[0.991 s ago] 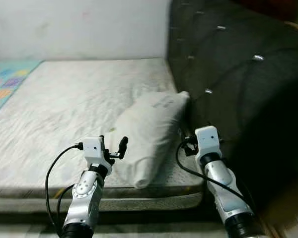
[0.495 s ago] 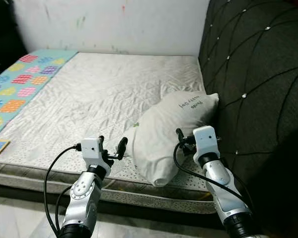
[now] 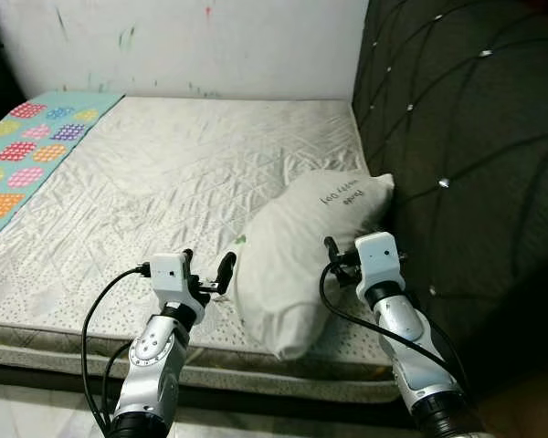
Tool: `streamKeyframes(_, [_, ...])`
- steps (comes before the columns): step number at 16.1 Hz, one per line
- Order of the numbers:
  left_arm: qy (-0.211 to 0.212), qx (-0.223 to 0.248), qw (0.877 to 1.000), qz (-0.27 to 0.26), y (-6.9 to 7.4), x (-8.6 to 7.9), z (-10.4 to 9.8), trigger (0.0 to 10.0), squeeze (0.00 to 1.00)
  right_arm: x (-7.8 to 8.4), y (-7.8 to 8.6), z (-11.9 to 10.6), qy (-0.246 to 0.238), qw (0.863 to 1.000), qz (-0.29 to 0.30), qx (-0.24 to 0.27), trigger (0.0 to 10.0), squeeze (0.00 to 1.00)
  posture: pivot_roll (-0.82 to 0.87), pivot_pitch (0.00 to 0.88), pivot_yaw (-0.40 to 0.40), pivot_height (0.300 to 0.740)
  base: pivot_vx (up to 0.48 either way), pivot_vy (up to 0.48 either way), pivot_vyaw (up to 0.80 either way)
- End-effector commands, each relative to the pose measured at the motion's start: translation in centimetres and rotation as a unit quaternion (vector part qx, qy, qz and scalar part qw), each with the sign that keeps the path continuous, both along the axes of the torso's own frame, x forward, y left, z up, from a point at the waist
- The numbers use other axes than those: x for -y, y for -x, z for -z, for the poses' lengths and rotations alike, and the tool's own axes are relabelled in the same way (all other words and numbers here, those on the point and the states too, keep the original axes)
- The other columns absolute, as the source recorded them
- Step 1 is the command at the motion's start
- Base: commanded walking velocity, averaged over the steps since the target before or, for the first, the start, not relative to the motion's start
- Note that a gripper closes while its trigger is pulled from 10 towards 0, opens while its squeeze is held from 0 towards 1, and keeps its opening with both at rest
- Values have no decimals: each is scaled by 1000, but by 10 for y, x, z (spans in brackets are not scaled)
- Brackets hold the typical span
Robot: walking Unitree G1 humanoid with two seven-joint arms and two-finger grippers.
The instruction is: Clean up the room
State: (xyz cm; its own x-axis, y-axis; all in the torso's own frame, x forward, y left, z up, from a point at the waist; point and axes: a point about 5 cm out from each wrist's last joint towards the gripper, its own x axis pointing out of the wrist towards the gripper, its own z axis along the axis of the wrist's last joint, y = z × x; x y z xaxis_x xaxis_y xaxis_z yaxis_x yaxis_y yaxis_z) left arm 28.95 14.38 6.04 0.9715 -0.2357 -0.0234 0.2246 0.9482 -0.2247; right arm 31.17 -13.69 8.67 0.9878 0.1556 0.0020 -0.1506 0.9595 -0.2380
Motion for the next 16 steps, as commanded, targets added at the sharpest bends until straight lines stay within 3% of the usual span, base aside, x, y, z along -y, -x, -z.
streamKeyframes(1, [-4, 3, 1000, 3, 0, -3, -2, 10000, 0, -3, -1, -2, 0, 1000, -3, 4, 10000, 0, -23, 2, 49, 740, 409, 0, 0])
streamKeyframes(7, [-5, -1, 1000, -1, 0, -4, -1, 10000, 0, -4, 0, -3, 9, 1000, -12, 13, 10000, 0, -22, 1, 46, 740, 316, 0, 0])
streamKeyframes(16, [2, -18, 999, -29, -2, -6, 2, 10000, 0, -3, 0, 8, 47, 999, 7, -16, 10000, 0, -25, 2, 44, 740, 0, 0, 0])
